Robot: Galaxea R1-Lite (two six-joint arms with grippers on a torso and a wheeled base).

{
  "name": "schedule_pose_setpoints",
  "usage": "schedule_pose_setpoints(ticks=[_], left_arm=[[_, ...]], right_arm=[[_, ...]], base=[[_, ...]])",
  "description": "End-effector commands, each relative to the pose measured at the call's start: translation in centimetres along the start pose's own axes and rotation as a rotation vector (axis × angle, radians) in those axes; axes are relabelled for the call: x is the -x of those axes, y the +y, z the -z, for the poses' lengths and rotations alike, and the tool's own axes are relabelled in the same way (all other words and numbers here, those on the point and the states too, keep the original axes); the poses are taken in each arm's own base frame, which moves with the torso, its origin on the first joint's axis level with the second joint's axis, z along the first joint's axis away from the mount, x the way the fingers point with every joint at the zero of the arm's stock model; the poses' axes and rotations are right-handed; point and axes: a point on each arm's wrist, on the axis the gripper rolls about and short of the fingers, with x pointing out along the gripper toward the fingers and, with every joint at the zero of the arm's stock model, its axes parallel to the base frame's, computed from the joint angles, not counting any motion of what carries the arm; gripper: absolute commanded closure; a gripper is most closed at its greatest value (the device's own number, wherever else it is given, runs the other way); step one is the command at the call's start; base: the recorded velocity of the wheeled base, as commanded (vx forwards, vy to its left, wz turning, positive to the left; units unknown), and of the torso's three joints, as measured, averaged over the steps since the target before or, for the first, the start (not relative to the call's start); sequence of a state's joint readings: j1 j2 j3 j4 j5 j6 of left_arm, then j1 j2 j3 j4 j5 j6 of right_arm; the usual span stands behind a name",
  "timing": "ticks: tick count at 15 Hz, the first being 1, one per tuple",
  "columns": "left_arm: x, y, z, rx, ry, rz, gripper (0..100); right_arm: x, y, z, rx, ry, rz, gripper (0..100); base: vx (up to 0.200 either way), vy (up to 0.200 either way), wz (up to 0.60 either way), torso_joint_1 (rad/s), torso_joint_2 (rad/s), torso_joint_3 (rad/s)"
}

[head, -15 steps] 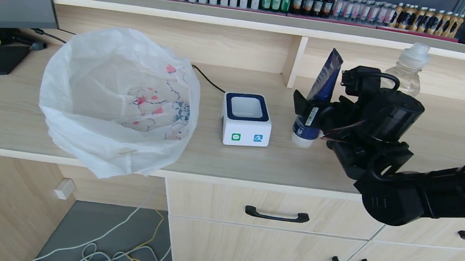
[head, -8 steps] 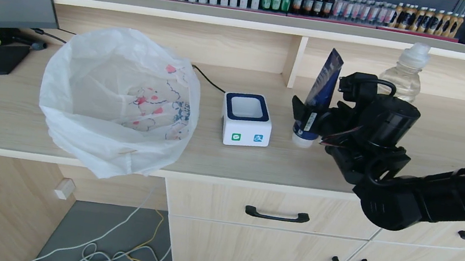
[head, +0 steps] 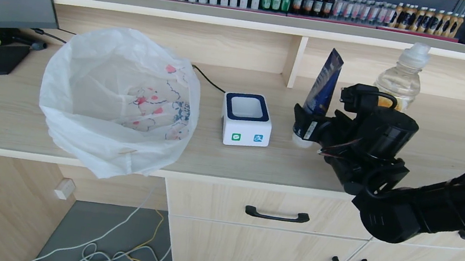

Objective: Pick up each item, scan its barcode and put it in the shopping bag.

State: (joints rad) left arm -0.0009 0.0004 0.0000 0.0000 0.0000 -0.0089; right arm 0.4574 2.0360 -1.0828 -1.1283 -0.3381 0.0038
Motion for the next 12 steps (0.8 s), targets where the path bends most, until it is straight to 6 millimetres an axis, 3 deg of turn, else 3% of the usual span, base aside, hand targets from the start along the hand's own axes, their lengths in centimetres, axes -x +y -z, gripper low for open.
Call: schedule_pose_setpoints(ticks=[1, 12], left_arm=[[0.0, 0.0, 0.0, 0.0, 0.0, -0.001, 0], [0.0, 0.0, 0.0, 0.0, 0.0, -0.001, 0]], right_arm=[[0.1, 0.0, 0.0, 0.0, 0.002, 0.0, 100], [1.0, 0.5, -1.7, -0.016, -0.035, -0.023, 100]], base=[[0.0, 0.0, 0.0, 0.0, 0.0, 0.0], [0.0, 0.0, 0.0, 0.0, 0.0, 0.0]])
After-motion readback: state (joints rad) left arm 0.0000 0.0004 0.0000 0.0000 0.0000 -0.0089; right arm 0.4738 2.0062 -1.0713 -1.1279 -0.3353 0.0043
